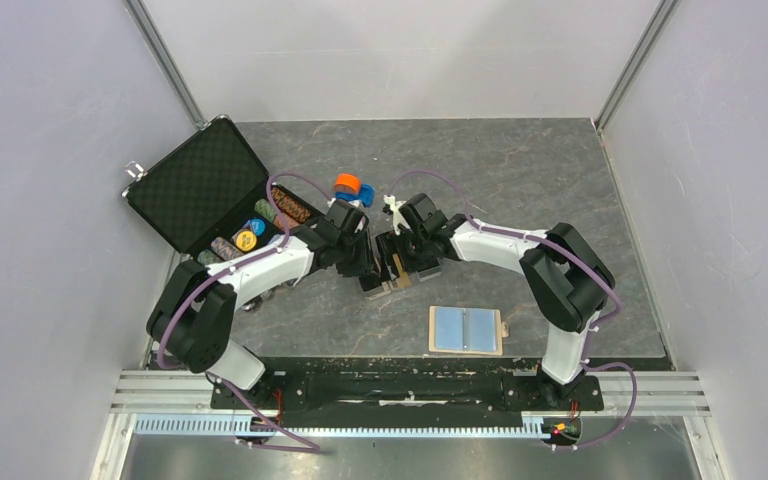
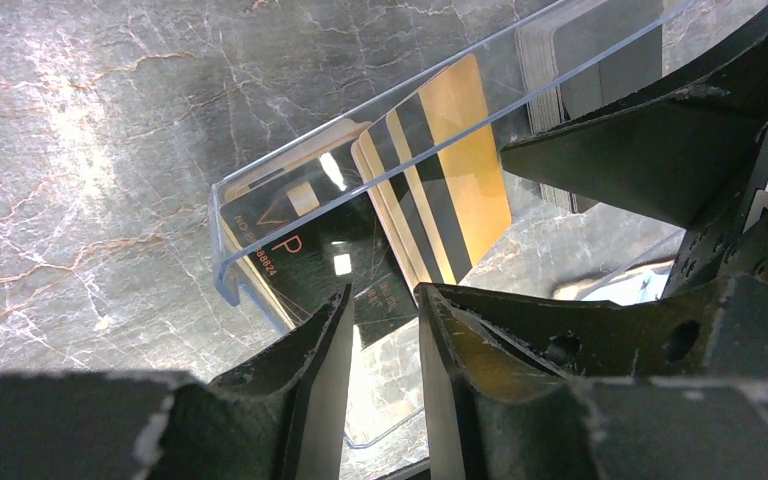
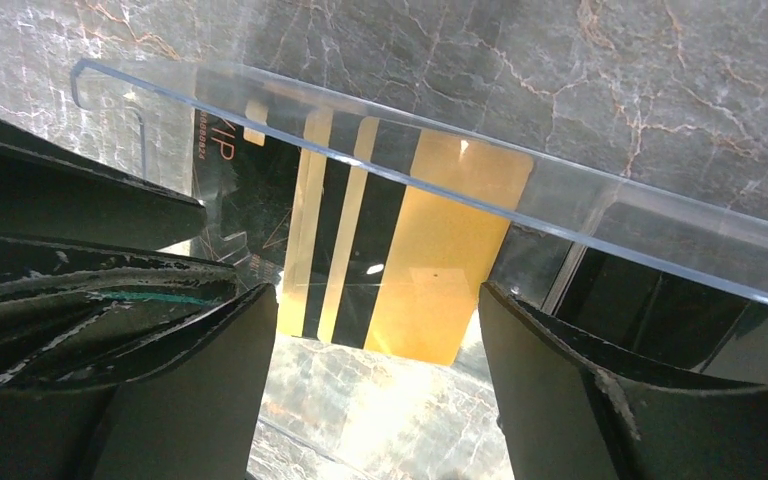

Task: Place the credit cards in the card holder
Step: Pick up the credit card from the storage box.

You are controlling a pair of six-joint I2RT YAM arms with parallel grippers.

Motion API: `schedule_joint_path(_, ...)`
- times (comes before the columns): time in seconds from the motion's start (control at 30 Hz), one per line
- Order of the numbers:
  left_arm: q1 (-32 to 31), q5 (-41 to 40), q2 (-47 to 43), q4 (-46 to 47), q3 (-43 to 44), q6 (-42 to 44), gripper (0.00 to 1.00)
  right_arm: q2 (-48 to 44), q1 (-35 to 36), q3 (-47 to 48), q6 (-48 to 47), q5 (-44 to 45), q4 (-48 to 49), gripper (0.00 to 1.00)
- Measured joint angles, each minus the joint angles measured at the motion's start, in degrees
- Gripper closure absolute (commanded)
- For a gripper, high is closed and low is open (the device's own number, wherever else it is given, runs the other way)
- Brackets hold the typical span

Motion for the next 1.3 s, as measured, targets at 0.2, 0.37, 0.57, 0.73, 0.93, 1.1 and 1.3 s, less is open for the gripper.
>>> schedule_joint_path(0.2,0.0,-0.2,0.0,0.1,0.0,-0.1,0.63,0.0,-0.5,-1.9,1.2,-2.8,4.7,0.30)
schedule_joint_path(0.37,0.0,-0.4,0.0,0.0,0.0,-0.1,0.63,0.4,-0.7,-2.8,2.2,-4.8,7.5,0.38)
schedule_joint_path(0.57,0.0,-0.5,0.0,0.1,0.0,-0.1,0.63,1.3,-0.9,-2.9,3.4,-6.6,9.1,0.48)
schedule_joint_path(0.73,0.0,-0.5,0.0,0.1,0.0,-0.1,0.63,1.3,-1.0,-3.3,4.2,-7.5,9.9,0.62)
schedule_joint_path(0.93,-0.1,-0.5,-0.3,0.0,0.0,-0.1,0.63,0.7,-1.2,-4.6,5.1,-8.1,11.3,0.72)
schedule_joint_path(1.1,-0.1,-0.7,-1.0,-0.7,0.0,-0.1,0.63,0.4,-1.1,-4.7,5.6,-9.1,11.8,0.72)
schedule_joint_path(1.3,-0.1,-1.9,-3.6,-1.4,0.0,0.0,0.61,0.2,-1.9,-6.5,7.1,-11.7,14.9,0.69)
